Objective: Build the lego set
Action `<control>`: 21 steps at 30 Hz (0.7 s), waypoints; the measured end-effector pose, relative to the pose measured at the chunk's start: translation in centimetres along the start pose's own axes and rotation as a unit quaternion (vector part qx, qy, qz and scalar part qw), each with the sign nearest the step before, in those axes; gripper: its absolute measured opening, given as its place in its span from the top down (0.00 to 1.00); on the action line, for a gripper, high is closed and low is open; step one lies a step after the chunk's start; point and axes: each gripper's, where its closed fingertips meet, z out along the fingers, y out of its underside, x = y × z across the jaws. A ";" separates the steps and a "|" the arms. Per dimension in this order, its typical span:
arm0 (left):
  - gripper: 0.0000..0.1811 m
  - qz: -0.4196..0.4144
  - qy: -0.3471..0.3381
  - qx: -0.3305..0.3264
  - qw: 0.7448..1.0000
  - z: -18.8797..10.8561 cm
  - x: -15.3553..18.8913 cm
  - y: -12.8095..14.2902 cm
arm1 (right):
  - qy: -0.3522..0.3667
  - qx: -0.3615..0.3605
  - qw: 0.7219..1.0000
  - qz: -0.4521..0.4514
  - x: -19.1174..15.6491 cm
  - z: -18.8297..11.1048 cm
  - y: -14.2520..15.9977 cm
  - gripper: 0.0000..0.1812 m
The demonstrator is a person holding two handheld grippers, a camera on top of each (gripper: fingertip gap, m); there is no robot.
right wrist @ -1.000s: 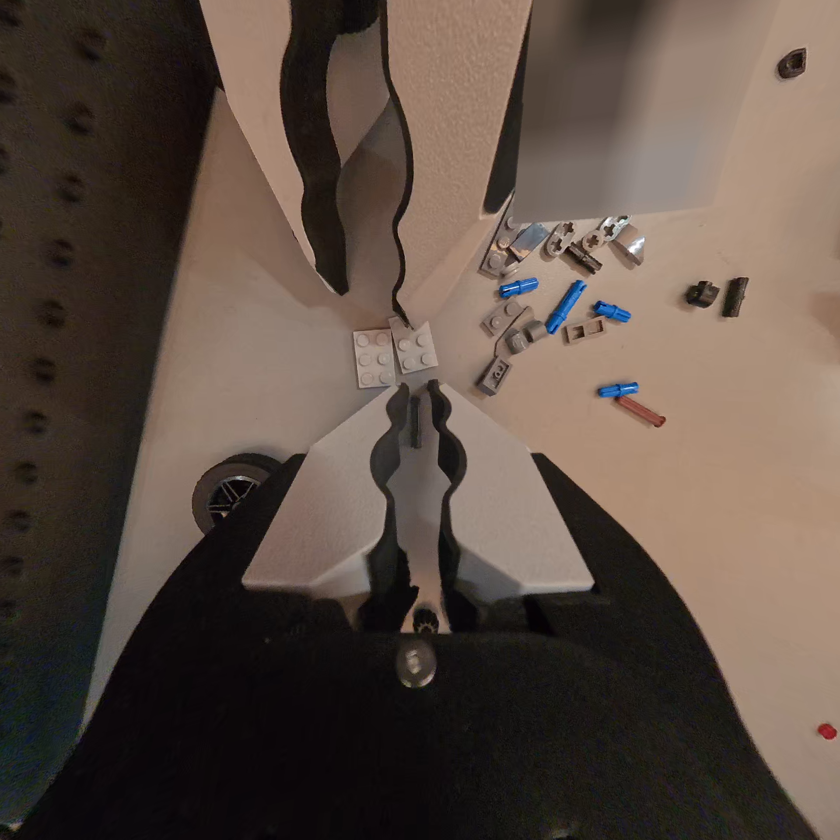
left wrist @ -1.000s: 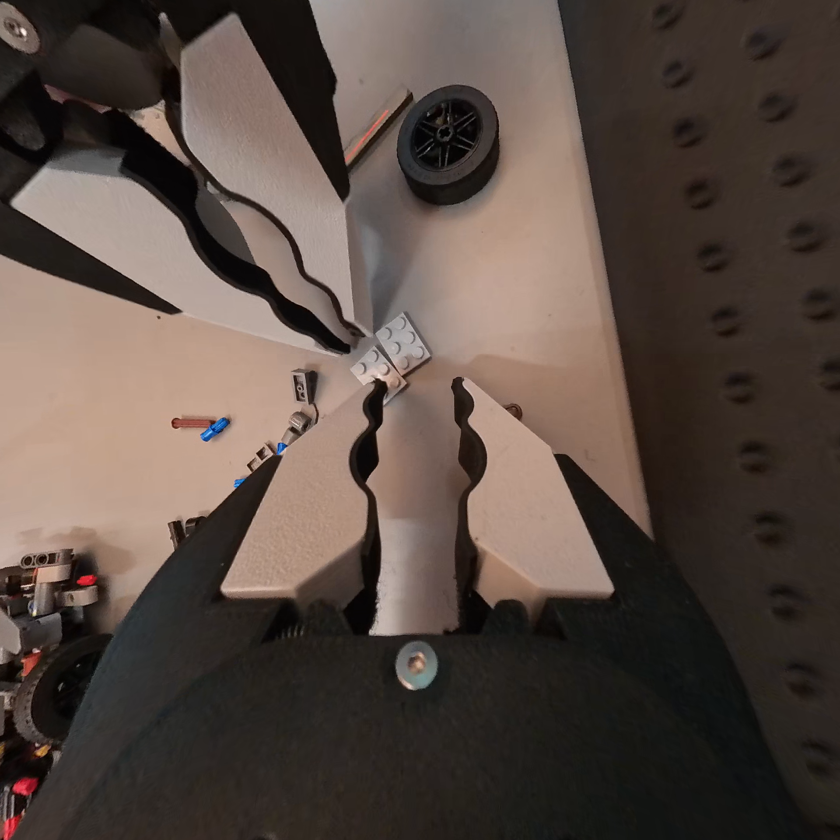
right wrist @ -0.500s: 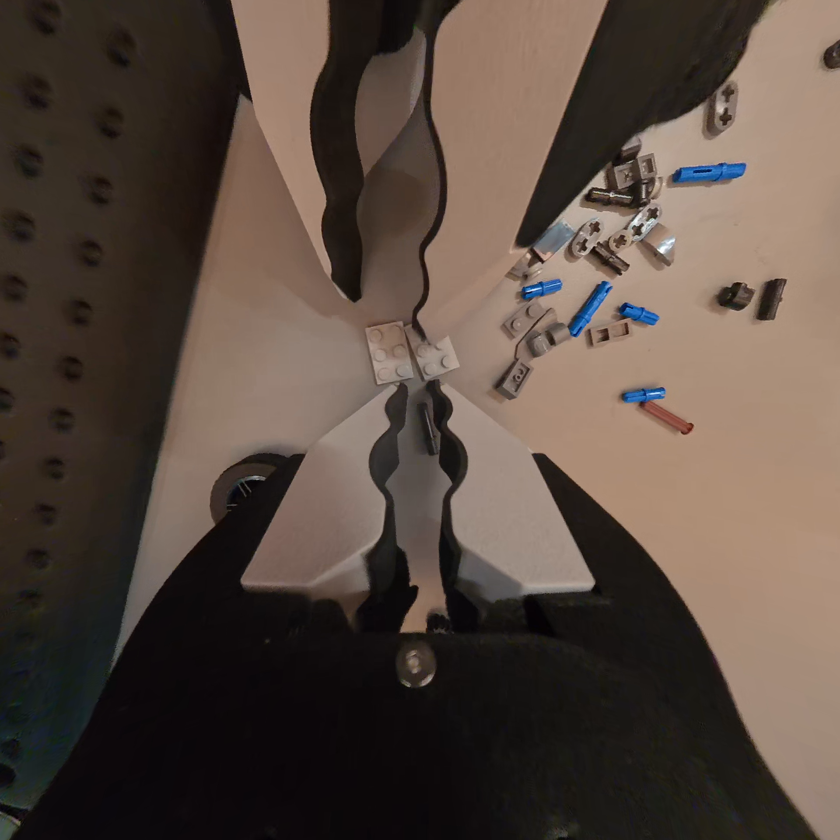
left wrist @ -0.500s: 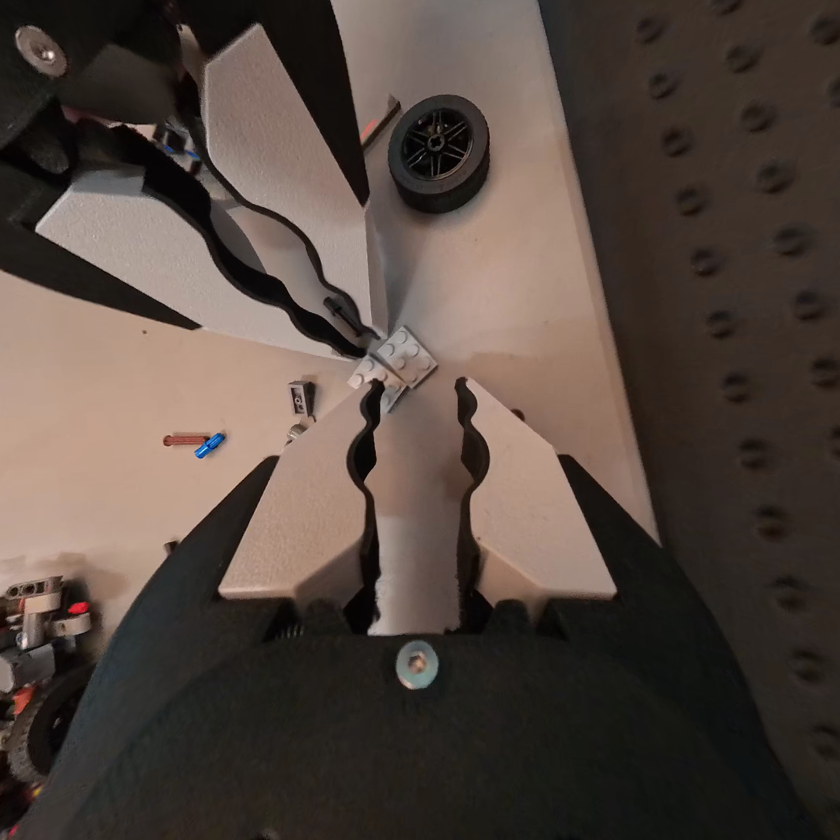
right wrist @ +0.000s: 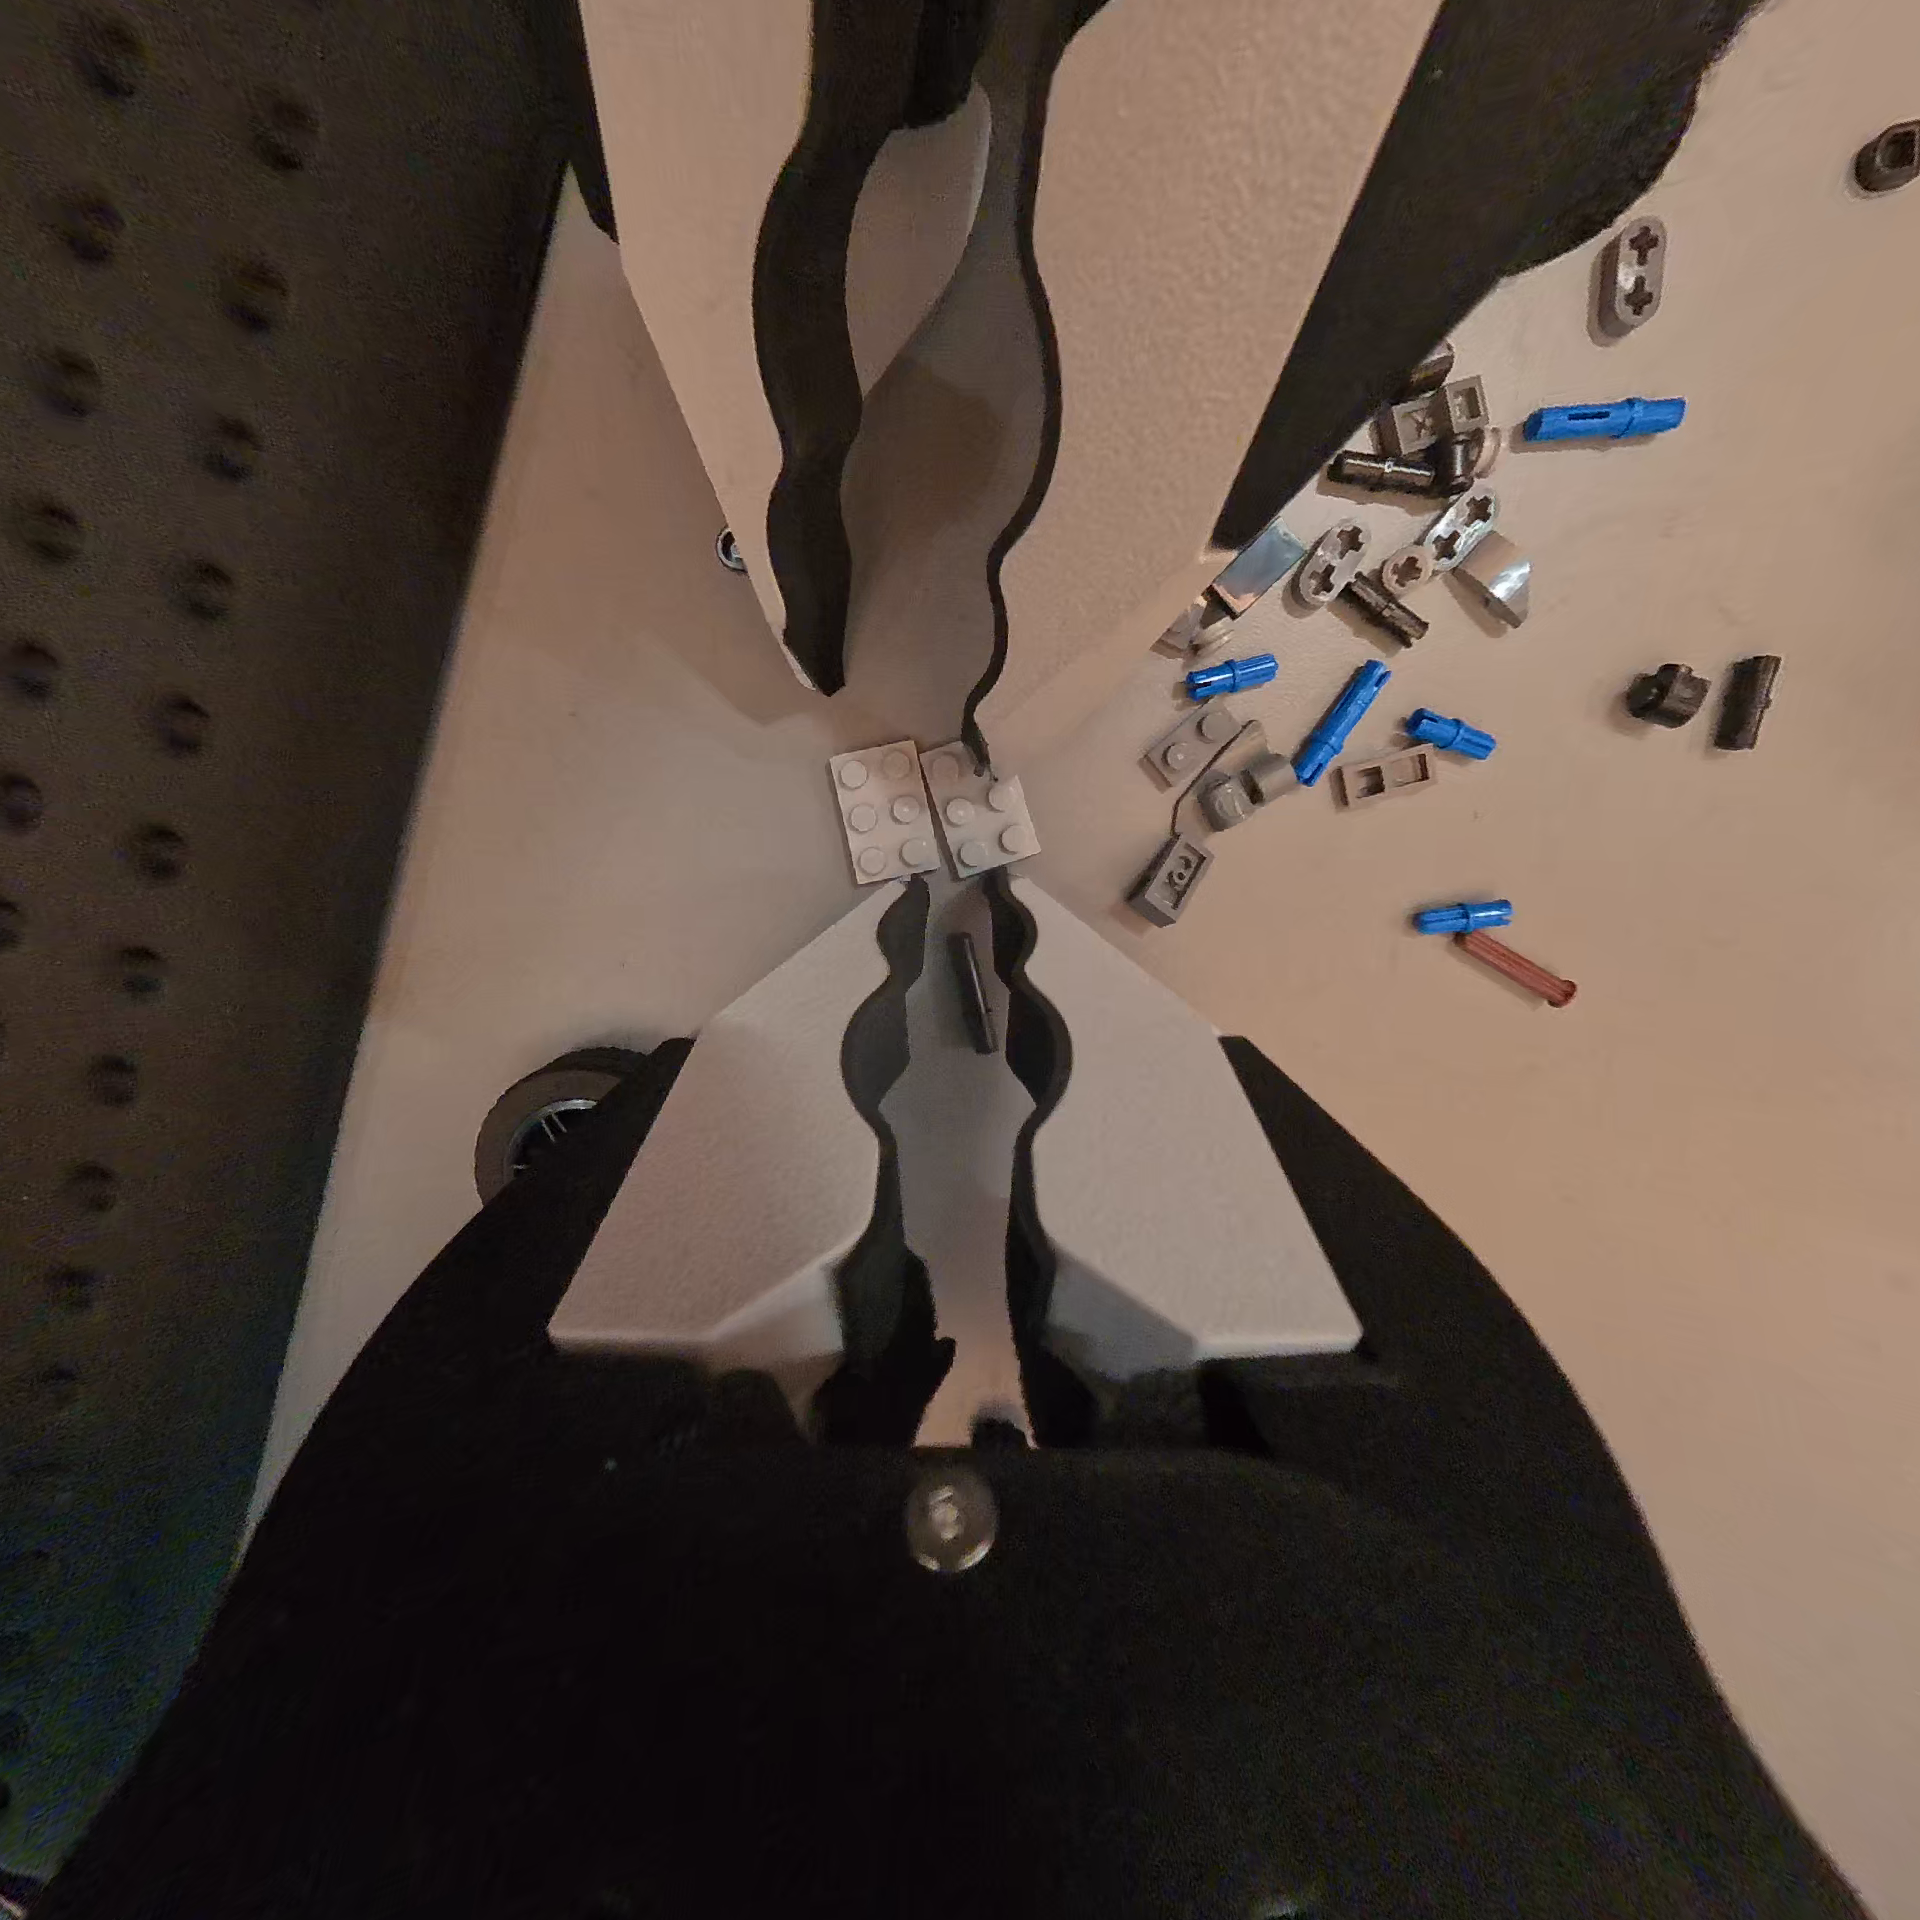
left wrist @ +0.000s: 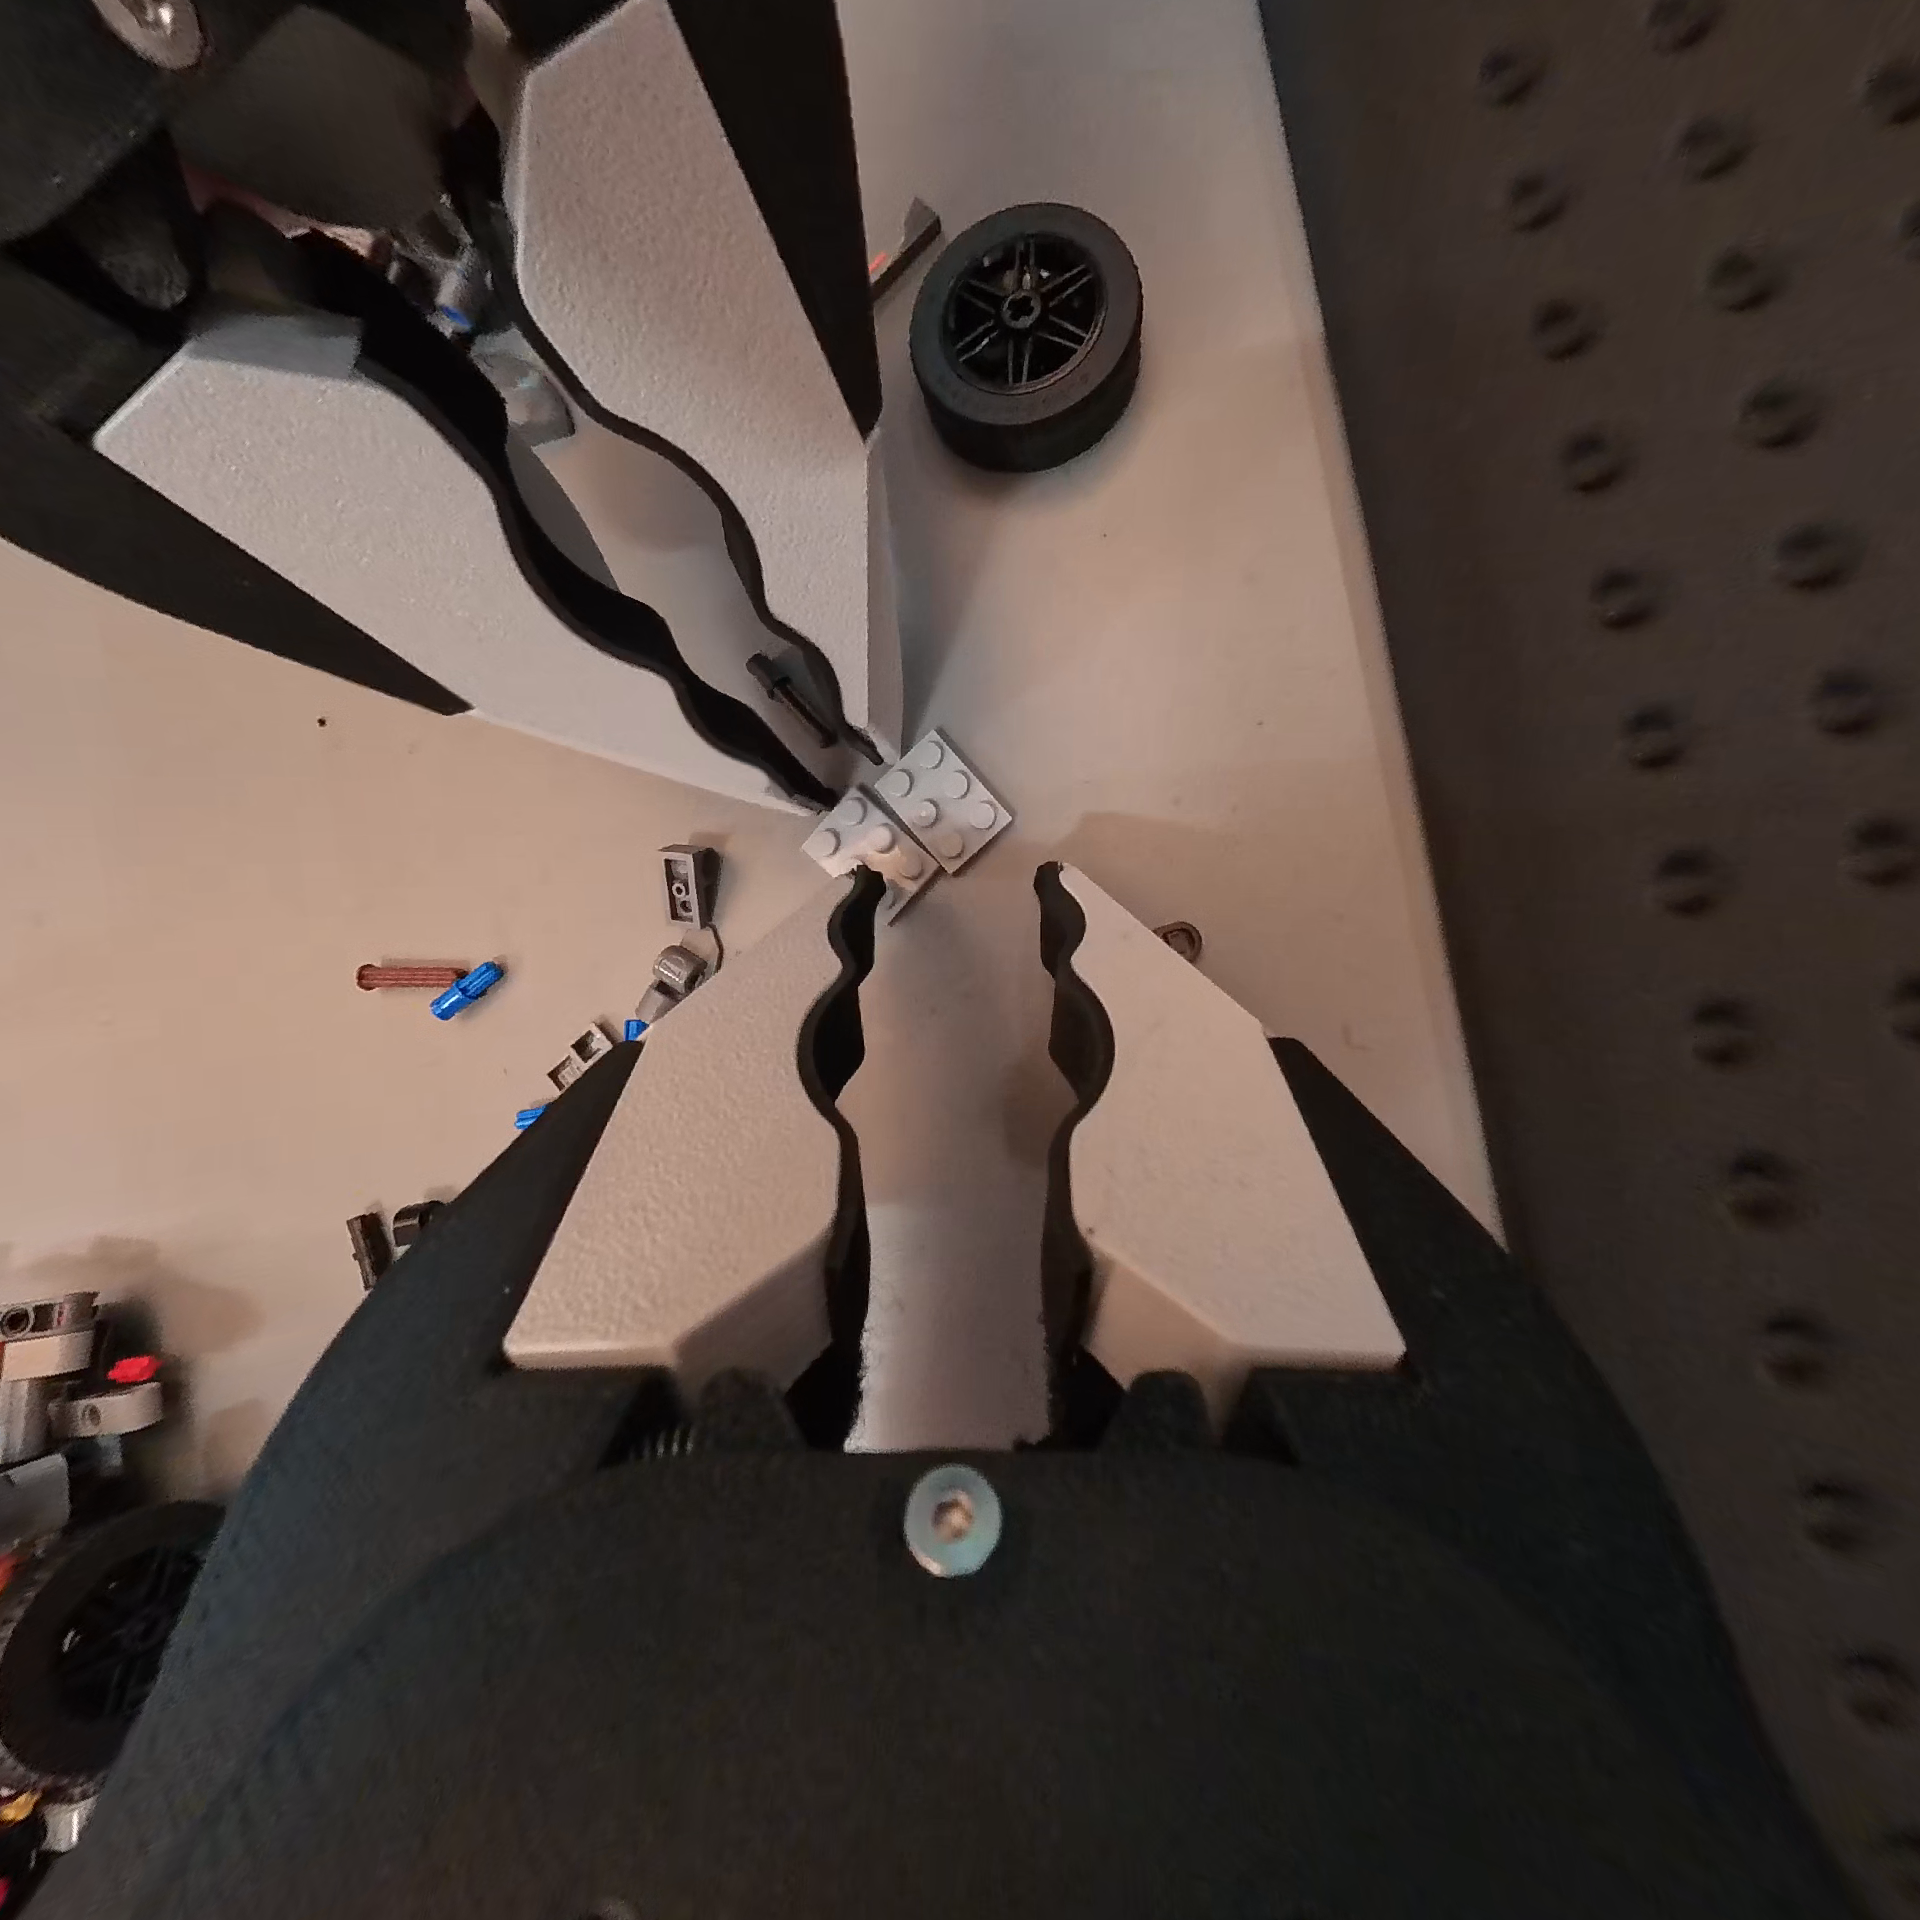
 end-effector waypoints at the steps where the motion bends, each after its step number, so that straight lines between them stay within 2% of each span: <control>1: 0.84 0.000 0.000 0.001 1.000 0.0 0.0 0.0 | 0.001 0.000 1.000 -0.001 0.0 0.0 0.0 0.95; 6: 0.85 0.001 -0.006 0.000 1.000 -0.1 -0.1 0.1 | 0.001 0.003 1.000 -0.003 0.0 0.1 -0.1 0.97; 10: 0.83 -0.010 -0.012 -0.001 1.000 -0.3 -0.5 0.4 | -0.004 0.003 1.000 0.002 -0.1 0.0 0.0 0.94; 21: 0.80 -0.068 0.035 0.015 0.997 -0.1 -0.5 0.7 | -0.031 0.002 0.999 0.018 -1.0 0.0 -0.1 0.86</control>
